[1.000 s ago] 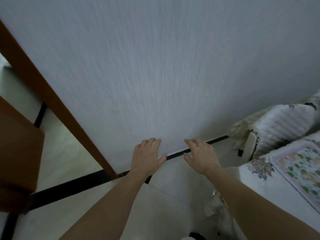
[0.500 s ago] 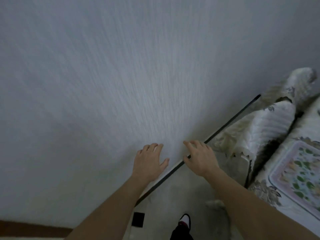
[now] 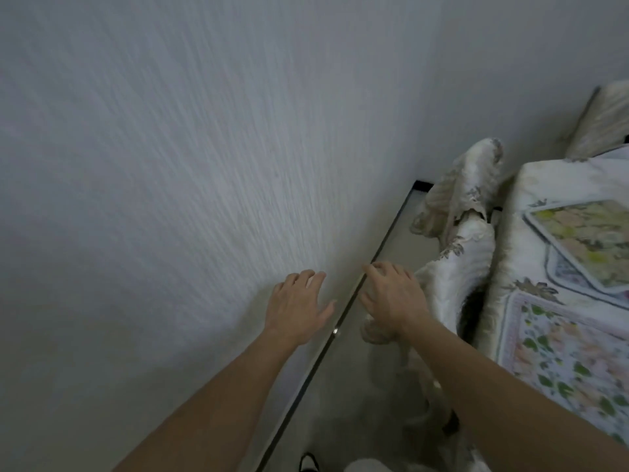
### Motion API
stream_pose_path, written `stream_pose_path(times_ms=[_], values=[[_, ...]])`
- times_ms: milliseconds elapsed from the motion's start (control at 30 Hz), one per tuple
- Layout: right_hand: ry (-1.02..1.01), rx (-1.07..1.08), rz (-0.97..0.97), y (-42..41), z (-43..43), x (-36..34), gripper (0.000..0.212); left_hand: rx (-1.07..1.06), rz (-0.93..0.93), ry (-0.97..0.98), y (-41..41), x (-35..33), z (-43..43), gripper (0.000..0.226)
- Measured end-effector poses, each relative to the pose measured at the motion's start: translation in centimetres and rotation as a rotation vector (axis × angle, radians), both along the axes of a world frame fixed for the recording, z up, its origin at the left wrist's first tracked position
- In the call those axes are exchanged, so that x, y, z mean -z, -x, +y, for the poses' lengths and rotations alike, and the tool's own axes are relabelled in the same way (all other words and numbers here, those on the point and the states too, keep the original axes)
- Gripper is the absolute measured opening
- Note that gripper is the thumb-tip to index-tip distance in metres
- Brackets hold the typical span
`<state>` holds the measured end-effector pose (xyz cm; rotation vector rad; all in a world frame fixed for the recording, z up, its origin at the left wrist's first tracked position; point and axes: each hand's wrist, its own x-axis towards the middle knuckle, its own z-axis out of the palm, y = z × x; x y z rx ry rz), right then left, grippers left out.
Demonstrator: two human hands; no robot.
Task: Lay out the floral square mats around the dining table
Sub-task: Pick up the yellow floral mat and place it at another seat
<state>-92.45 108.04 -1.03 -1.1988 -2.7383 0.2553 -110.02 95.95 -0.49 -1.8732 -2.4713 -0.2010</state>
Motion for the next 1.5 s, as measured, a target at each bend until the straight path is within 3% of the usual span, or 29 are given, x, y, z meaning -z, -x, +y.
stream_pose_path(times_ms=[467, 800, 1233, 1500], values=[[0.001, 0.640, -0.021, -8.2, 13.3, 0.3, 0.061, 0.644, -0.034, -0.061, -4.3, 0.5, 26.3, 0.061], [0.028, 1.095, -0.033, -17.0, 13.1, 0.4, 0.060, 1.051, -0.087, -0.046, -14.4, 1.7, 36.4, 0.059], [0.082, 1.285, -0.011, -26.3, 16.1, 0.8, 0.061, 1.070, -0.077, 0.014, -24.5, 1.5, 43.7, 0.063], [0.282, 1.535, 0.195, -29.3, 22.3, 5.4, 0.062, 1.142, -0.115, 0.098, -28.8, 6.4, 52.4, 0.072]])
